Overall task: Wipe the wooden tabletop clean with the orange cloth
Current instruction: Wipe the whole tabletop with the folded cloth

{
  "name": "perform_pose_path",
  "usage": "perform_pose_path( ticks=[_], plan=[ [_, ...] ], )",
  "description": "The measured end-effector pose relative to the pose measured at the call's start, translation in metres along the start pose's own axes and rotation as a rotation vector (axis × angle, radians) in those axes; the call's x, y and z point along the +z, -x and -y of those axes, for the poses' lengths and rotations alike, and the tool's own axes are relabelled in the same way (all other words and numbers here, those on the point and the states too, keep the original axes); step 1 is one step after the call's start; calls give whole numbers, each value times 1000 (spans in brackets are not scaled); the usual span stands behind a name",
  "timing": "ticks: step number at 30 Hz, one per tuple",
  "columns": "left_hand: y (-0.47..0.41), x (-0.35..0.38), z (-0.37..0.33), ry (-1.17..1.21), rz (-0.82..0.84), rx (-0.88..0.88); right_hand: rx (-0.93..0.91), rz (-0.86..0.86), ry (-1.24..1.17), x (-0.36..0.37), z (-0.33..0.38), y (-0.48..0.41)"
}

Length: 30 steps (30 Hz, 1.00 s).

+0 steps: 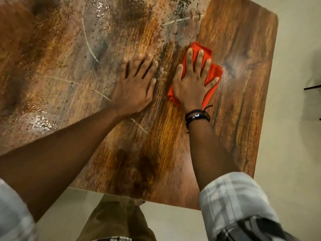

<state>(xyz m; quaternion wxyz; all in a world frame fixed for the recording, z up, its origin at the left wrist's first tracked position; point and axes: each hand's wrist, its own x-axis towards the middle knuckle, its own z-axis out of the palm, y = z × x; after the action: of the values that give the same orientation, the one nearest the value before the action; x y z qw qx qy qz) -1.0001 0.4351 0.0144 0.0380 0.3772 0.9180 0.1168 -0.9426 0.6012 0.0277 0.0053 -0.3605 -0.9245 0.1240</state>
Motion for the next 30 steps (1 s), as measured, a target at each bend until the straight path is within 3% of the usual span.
perform_pose_path(
  ticks=[5,13,16,22,30],
  plan=[
    [1,-5,0,14,5,-7,14,9,24,-3,3,-3],
    [-81,-29,2,-8,-56,4,-67,13,13,13,10,137],
    [-116,-26,4,24,-25,-28,-93,34,34,15,7,140],
    [-130,-9,7,21,17,-51,-93,43,22,8,7,61],
    [-134,-3,3,2,21,-63,-110,11,-19,-5,18,-136]
  ],
)
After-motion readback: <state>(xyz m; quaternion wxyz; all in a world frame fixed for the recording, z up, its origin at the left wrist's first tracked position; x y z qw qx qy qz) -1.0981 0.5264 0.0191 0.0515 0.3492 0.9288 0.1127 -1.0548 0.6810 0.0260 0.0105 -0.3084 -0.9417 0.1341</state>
